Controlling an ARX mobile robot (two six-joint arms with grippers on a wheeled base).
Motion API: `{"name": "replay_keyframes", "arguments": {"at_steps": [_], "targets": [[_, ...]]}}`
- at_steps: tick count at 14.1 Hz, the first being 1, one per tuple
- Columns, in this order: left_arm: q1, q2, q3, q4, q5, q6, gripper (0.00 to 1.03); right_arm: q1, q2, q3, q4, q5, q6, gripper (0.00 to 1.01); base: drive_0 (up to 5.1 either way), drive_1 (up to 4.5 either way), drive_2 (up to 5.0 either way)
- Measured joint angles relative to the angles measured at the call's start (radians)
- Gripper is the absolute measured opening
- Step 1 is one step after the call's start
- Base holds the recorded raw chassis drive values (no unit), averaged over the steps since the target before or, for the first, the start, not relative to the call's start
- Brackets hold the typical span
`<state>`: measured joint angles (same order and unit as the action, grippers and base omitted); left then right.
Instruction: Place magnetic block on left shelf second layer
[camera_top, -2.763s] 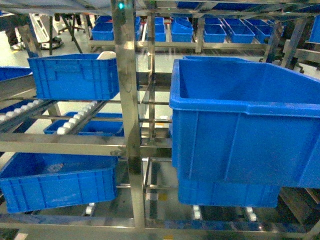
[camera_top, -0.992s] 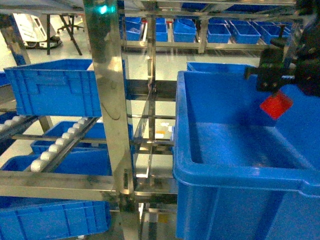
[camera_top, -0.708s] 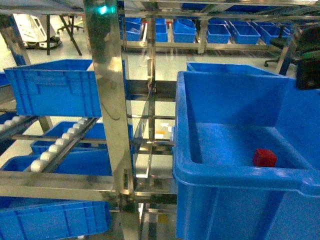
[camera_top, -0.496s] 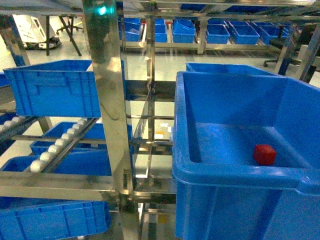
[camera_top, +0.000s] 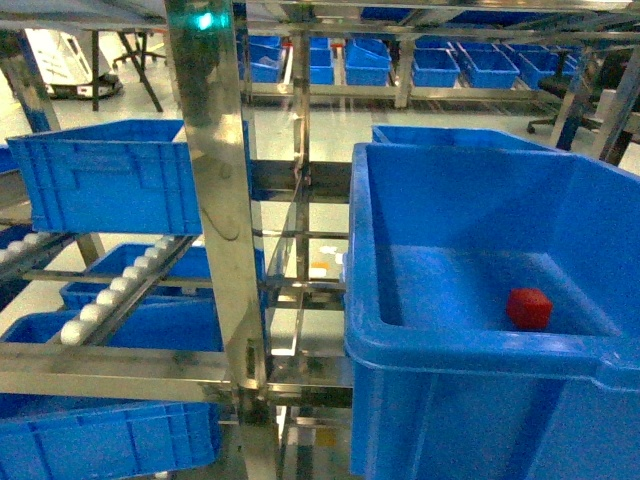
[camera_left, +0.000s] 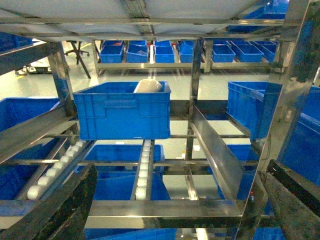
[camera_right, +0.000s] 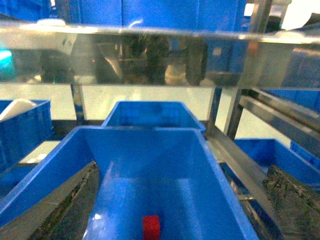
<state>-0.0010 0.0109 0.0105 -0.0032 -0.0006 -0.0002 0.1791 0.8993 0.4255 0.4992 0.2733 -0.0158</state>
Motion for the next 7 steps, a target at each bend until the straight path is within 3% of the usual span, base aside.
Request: {"name": "replay_keyframes", "arguments": {"at_steps": [2,3,4,5,6,7], "targets": [[0.000,0.000,0.000,0.000,0.000,0.000,0.98,-0.040,-0.035,-0.049,-0.017,-0.122,0.002,0.79,0.0,0.00,0.0],[0.000,0.000,0.000,0.000,0.000,0.000,0.98,-0.085,-0.148,-0.179,0.006,-0.174,0.002,0.40,0.0,0.00,0.0],[0.000,0.000,0.000,0.000,0.000,0.000,0.98,-0.094,-0.177,-0.215,0.003,-0.186,0.002,0.28,0.0,0.00,0.0],[0.000,0.000,0.000,0.000,0.000,0.000,0.98,-0.152,-0.214,-0.244,-0.002,-0.260,0.001,0.15,0.0,0.00,0.0],[0.000,0.000,0.000,0.000,0.000,0.000,0.98,-0.186,-0.248,-0.265,-0.007,-0.261,0.002,0.02,0.0,0.00,0.0],[0.000,0.000,0.000,0.000,0.000,0.000,0.98,-0.184,-0.285,-0.291,-0.019,-0.271,0.005,0.02,0.0,0.00,0.0]]}}
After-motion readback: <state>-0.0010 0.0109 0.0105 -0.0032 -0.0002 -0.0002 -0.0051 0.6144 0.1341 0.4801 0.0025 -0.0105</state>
